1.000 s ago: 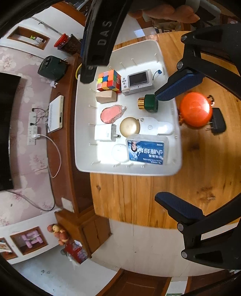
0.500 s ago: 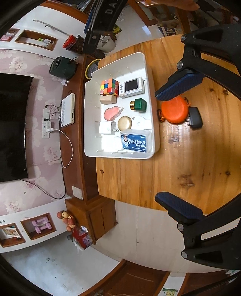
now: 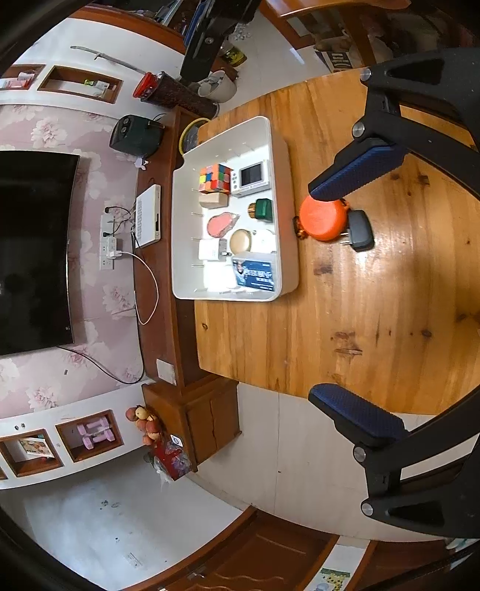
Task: Organize rigid objects
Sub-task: 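Withdraw both open grippers from the bin toward the orange tape measure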
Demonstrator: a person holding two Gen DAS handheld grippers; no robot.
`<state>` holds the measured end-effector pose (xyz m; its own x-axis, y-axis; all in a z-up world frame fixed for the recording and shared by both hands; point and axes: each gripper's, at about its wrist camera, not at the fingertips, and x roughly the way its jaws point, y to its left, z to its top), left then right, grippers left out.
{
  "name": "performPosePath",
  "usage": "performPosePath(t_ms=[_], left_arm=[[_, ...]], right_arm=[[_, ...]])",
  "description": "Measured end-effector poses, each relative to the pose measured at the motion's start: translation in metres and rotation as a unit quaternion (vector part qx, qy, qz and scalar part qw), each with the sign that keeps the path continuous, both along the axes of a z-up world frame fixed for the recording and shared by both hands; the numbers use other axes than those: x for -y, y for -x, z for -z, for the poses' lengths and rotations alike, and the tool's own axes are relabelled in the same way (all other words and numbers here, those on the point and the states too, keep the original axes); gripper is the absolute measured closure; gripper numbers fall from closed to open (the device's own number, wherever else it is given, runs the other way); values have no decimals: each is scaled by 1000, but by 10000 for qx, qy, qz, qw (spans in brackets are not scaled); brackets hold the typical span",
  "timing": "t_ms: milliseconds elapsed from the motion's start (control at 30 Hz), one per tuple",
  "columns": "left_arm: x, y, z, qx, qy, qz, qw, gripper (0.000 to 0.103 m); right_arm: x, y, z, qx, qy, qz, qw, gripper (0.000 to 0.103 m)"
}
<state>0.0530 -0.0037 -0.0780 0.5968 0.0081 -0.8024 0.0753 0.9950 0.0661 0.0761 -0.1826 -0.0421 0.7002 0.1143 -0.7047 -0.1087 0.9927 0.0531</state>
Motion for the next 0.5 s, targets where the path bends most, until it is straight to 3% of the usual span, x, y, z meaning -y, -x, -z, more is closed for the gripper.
performPosePath(t_ms=[267, 500], left_arm=[[1, 21, 25, -243, -20, 288, 9993, 3], [17, 33, 77, -540, -184, 923, 9941, 3]], right_arm=[[-2, 24, 20, -251, -142, -145, 9995, 34], [-10, 29, 55, -609, -61, -297, 9977, 26]])
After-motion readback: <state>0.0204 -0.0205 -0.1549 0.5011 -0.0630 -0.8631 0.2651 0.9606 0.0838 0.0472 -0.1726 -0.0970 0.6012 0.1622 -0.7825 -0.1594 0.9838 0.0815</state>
